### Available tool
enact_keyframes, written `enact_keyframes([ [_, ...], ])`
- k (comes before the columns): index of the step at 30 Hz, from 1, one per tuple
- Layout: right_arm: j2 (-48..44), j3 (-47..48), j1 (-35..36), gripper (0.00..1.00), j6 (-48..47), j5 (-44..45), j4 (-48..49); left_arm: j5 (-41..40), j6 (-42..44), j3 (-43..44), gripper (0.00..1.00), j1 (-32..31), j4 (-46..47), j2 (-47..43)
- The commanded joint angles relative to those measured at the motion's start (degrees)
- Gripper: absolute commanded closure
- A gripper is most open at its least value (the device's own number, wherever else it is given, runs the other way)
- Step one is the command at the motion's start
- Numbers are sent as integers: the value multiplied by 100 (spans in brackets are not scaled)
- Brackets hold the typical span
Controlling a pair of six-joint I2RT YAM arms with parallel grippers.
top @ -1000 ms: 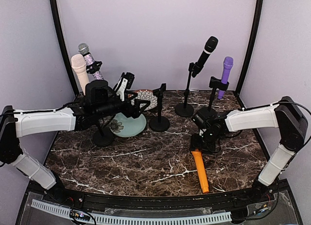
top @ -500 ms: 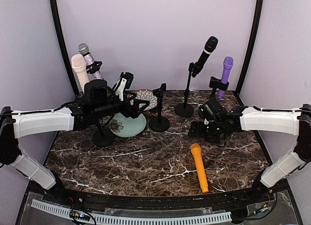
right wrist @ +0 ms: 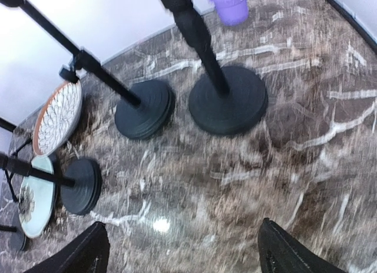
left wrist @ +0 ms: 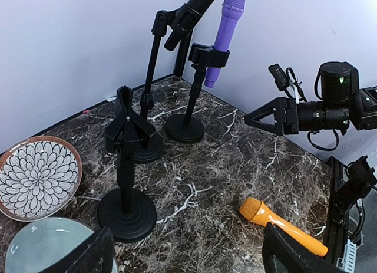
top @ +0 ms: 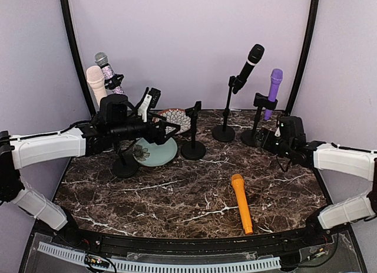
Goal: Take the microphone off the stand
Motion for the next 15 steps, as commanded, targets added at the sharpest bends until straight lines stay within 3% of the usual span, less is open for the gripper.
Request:
enact_keyframes([
  [1, 427, -179, -277, 16, -510, -40, 2156, 725, -259, 249, 11, 243, -339, -255],
  [8, 1732, -91, -526, 27, -858, -13, 4069, 1355, -273, 409, 11, 557, -843, -374],
  [15, 2781, 417, -606, 36, -1088, 371, 4681, 1378, 214, 687, 11, 668, -1564, -453],
])
